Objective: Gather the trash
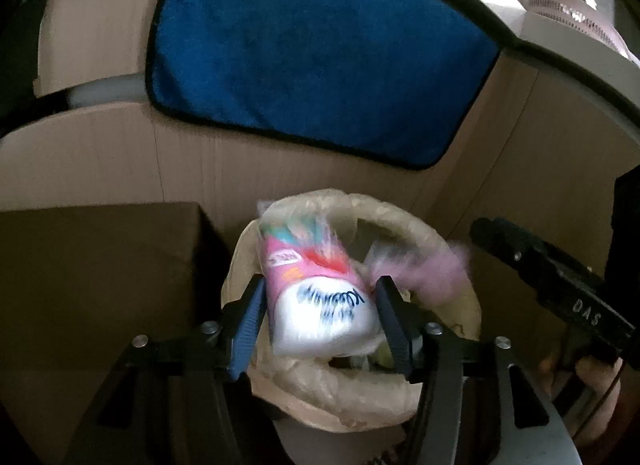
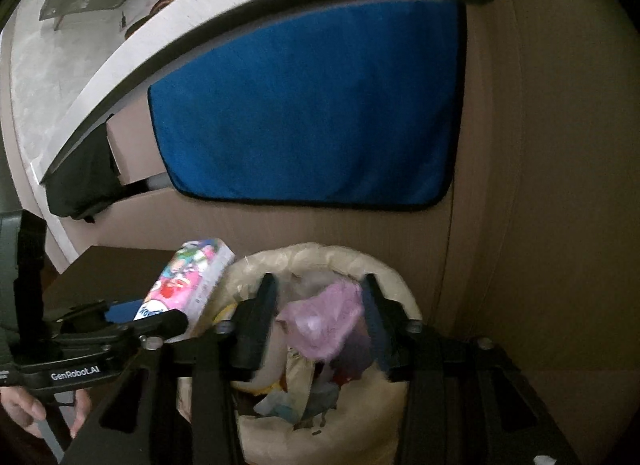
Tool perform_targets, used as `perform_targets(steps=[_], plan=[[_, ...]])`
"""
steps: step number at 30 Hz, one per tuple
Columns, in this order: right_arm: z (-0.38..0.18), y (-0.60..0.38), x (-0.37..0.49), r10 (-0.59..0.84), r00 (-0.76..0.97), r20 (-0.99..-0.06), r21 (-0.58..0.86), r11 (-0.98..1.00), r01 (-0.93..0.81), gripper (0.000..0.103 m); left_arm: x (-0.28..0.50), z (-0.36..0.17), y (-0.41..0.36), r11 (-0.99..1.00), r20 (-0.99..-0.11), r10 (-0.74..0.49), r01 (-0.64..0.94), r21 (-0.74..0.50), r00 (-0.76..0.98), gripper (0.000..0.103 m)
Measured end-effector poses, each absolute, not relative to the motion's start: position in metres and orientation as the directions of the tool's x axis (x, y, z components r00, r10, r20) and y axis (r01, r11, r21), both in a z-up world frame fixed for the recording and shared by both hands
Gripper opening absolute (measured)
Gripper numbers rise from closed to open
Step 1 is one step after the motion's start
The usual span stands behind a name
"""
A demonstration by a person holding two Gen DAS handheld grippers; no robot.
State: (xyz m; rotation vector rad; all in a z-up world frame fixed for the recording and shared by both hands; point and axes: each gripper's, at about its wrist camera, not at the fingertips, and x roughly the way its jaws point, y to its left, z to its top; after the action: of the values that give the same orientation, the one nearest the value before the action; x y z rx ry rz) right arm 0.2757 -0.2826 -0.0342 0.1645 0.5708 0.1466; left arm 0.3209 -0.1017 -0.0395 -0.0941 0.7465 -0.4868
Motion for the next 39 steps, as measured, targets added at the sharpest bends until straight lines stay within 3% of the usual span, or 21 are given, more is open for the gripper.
perform_targets(steps=[4,8,12,17,19,24,31,39], plan=[[-0.036,-0.284,0.270,0.147,0.834,-0.532,0.198,0.979,-0.046,0.060,0.327,-0.032,-0.096,0.857,-0.612,-0.514,0.401,-0.325,0.602,0.056],[-0.031,-0.284,0.253,0.124,0.837,-0.534,0.192,0.981,-0.022,0.060,0.317,-0.020,-0.086,0.858,-0.612,-0.510,0.404,-0.317,0.604,0.056],[-0.022,-0.279,0.228,0.132,0.839,-0.527,0.210,0.977,-0.022,0.062,0.280,-0.007,-0.059,0.901,-0.590,-0.434,0.326,-0.286,0.681,0.057],[-0.009,-0.265,0.183,0.183,0.831,-0.526,0.266,0.963,-0.044,0.065,0.205,0.003,-0.027,0.970,-0.561,-0.242,0.191,-0.150,0.792,0.057],[-0.001,-0.252,0.162,0.184,0.818,-0.546,0.237,0.970,-0.060,0.066,0.164,0.007,-0.017,0.981,-0.545,-0.194,0.162,-0.106,0.816,0.057],[0.019,-0.220,0.082,0.111,0.878,-0.466,0.085,0.993,-0.080,0.066,0.078,0.015,-0.013,0.983,-0.521,-0.179,0.176,-0.055,0.835,0.057],[0.017,-0.178,-0.026,-0.069,0.928,-0.365,-0.117,0.993,0.028,0.066,0.001,0.023,0.004,0.986,-0.465,-0.164,0.165,-0.039,0.870,0.057],[0.016,-0.168,-0.065,-0.074,0.932,-0.354,-0.059,0.997,0.057,0.066,-0.028,0.024,0.017,0.997,-0.453,-0.070,0.074,-0.008,0.889,0.057]])
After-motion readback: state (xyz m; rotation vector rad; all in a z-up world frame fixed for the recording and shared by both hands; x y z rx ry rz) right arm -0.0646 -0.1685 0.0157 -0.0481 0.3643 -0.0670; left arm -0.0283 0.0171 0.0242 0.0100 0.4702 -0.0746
